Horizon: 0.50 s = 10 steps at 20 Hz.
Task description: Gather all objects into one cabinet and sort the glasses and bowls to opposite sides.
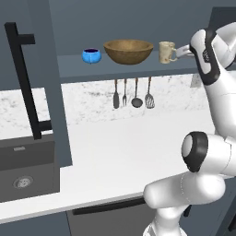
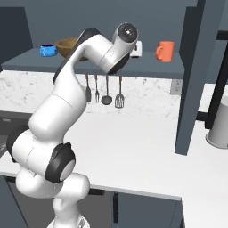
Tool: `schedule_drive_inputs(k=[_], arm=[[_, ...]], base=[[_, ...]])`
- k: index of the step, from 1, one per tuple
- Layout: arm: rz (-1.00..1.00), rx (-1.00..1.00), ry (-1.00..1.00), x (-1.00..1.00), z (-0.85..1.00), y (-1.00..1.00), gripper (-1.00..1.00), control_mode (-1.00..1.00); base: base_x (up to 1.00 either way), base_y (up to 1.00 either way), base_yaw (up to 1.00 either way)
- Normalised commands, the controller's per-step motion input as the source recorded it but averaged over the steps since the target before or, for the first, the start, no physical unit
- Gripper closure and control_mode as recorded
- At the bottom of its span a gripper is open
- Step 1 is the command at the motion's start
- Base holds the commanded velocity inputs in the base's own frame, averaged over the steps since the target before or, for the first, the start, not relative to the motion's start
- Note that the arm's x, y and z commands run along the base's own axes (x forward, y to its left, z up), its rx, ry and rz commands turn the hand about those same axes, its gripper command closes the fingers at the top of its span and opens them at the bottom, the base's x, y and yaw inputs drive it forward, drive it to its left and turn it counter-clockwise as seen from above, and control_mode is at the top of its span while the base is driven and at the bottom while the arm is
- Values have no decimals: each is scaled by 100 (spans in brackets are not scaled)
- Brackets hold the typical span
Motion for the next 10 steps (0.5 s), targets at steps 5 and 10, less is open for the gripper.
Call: schedule_drive_inputs(k=[5, 10], arm=[[2, 0, 0, 10, 0, 17, -100, -100], [3, 0, 0, 10, 0, 14, -100, -100]], base=[[0, 0, 0], [0, 0, 0]])
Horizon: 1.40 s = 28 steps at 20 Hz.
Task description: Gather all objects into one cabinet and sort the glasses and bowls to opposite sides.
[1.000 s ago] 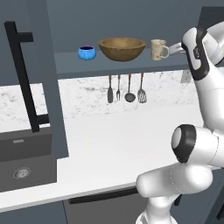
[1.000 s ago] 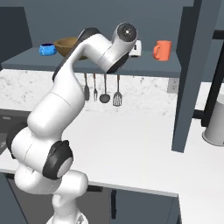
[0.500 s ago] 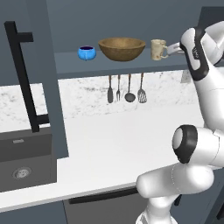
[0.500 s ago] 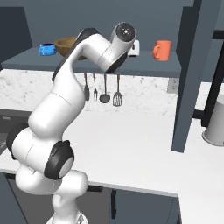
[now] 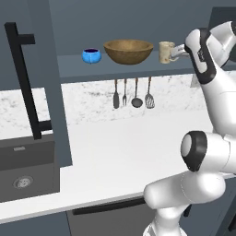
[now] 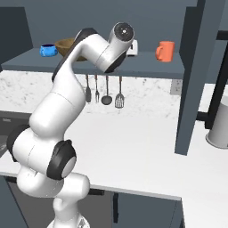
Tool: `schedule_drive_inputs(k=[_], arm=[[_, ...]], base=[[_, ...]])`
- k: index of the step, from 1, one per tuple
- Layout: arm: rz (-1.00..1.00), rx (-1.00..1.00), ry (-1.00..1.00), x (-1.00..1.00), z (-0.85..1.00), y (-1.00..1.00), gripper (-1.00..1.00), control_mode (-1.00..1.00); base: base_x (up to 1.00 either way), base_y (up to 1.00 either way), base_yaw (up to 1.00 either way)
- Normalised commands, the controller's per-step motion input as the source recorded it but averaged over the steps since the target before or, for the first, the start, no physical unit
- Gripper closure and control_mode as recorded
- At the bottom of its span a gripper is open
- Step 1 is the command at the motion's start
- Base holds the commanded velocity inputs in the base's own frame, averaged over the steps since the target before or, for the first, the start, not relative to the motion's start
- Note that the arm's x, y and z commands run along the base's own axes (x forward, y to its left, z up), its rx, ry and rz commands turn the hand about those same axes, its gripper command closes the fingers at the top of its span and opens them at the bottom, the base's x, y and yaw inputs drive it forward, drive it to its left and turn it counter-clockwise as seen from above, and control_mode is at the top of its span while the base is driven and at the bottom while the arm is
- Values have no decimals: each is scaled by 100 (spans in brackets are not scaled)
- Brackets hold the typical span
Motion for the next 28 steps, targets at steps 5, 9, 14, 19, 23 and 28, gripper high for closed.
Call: schedule_drive_inputs(k=[5, 9, 14, 19, 23, 28], arm=[[3, 0, 0, 16, 0, 3, -100, -100], [3, 0, 0, 15, 0, 0, -100, -100], [4, 0, 1, 13, 0, 0, -100, -100], [5, 0, 0, 8, 0, 0, -100, -100], [5, 0, 0, 1, -1, 2, 100, -100], [3, 0, 0, 0, -2, 5, 100, -100]], base=[[0, 0, 0], [0, 0, 0], [0, 0, 0], [0, 0, 0], [0, 0, 0], [0, 0, 0]])
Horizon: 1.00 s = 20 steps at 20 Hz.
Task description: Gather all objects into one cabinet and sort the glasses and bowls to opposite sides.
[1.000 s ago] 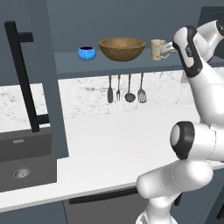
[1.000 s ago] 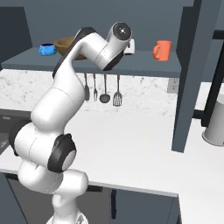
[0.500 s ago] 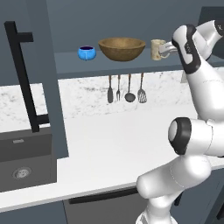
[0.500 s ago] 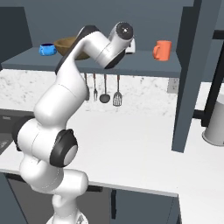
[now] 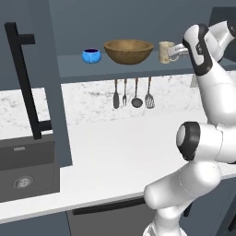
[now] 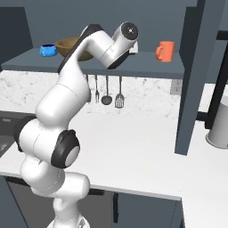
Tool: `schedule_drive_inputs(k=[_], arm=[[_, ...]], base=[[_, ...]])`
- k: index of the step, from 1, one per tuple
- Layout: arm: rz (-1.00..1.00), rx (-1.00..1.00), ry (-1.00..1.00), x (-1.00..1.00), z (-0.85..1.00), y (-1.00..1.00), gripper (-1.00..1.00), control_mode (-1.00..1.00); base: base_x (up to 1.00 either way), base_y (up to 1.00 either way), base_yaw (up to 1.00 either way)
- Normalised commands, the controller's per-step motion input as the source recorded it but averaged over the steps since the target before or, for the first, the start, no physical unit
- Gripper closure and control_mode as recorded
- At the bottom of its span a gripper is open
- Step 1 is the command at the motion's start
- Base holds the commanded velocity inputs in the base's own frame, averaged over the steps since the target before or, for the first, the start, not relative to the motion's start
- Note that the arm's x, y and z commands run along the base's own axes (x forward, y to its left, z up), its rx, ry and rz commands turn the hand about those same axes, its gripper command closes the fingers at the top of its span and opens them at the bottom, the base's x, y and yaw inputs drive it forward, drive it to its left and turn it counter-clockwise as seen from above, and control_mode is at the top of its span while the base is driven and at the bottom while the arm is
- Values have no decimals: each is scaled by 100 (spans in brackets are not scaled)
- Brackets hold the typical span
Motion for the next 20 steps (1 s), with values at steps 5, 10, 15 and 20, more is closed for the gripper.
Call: schedule_drive_inputs(k=[5, 10, 15, 20], arm=[[0, 0, 0, 0, 0, 2, 100, -100], [0, 0, 0, -3, 0, 0, 100, -100], [-9, 0, 0, -5, 11, -9, 100, -100], [-16, 0, 0, 0, 15, -25, 100, -100]], base=[[0, 0, 0], [0, 0, 0], [0, 0, 0], [0, 0, 0]])
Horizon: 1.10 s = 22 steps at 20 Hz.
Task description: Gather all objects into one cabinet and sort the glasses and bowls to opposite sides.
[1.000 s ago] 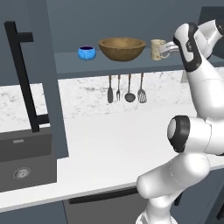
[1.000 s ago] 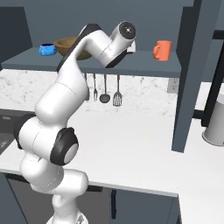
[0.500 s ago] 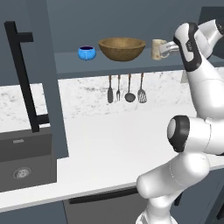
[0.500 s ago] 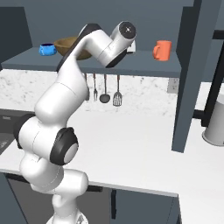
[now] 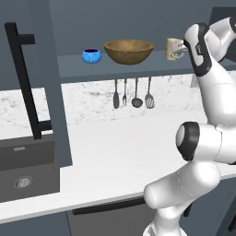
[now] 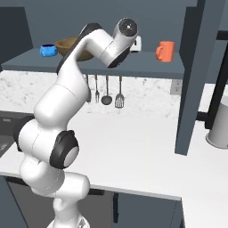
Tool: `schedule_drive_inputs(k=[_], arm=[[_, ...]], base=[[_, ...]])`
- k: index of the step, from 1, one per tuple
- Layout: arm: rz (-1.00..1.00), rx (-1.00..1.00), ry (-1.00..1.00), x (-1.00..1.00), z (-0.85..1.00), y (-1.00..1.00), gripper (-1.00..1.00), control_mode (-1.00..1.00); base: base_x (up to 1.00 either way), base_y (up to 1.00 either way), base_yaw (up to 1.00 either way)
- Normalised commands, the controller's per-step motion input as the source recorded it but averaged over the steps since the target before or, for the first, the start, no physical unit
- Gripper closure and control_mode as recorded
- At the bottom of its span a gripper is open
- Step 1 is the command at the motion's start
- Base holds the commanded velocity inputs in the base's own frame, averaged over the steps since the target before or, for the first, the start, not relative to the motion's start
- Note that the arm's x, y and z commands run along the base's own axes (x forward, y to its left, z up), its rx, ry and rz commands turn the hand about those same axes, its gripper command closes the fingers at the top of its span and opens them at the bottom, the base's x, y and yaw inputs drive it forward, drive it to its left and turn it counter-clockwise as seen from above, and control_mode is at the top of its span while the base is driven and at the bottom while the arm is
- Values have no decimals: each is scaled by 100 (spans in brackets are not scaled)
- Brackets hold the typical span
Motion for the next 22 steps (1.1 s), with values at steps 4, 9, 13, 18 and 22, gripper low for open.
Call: schedule_drive_inputs(k=[4, 9, 13, 18, 22], arm=[[-18, 0, 0, -3, 3, -40, 100, -100], [-23, 0, 0, -17, 0, -58, 100, -100], [-24, 0, 0, -25, 0, -67, 100, -100], [-23, 0, 0, -29, 0, -66, 100, -100], [-20, 0, 2, -32, 0, -61, 100, -100]], base=[[0, 0, 0], [0, 0, 0], [0, 0, 0], [0, 0, 0], [0, 0, 0]])
